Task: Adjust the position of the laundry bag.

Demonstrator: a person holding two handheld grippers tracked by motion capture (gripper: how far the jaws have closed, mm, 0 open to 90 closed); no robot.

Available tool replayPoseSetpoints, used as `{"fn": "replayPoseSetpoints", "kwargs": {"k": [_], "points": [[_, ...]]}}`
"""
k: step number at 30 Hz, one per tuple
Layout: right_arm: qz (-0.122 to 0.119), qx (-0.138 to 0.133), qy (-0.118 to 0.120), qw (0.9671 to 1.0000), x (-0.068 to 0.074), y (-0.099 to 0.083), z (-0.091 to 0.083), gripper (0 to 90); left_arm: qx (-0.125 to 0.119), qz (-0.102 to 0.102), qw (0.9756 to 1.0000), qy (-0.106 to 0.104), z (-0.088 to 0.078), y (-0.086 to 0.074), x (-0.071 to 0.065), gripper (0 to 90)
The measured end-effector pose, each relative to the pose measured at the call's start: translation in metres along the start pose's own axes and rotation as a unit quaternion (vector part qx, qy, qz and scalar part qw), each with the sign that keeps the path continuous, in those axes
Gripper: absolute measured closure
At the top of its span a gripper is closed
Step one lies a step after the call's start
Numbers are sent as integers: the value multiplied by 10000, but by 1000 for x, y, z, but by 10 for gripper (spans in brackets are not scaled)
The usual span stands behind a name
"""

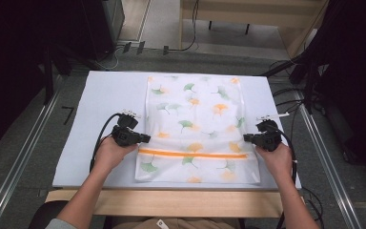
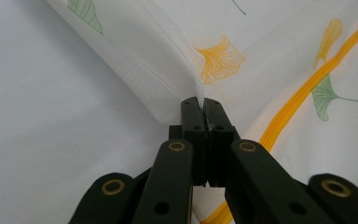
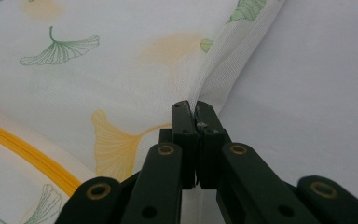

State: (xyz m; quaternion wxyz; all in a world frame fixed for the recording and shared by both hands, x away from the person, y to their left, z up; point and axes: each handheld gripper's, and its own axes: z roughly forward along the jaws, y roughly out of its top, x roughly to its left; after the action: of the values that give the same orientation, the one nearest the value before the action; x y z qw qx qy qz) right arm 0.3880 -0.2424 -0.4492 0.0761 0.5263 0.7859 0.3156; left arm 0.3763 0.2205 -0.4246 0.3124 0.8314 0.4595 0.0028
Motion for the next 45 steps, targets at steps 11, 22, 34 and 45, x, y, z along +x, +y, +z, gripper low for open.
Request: {"fn": "replayPoseSetpoints", "kwargs": {"k": [11,22,34,45], "points": [[-321,110,233,9992,26,14,13,898,-99,-278,9995,130,-24,-17,26,897],[-512,133,458,9975,48,24,23,897,-159,-482,9984,257,-41,-30,42,897],[-693,282,544,9957,62,30,35,870,-130,-791,9964,282,-47,-40,58,857],[-676,61,347,9971,52,27,28,662,-433,-755,9958,273,-55,-39,53,548]]}}
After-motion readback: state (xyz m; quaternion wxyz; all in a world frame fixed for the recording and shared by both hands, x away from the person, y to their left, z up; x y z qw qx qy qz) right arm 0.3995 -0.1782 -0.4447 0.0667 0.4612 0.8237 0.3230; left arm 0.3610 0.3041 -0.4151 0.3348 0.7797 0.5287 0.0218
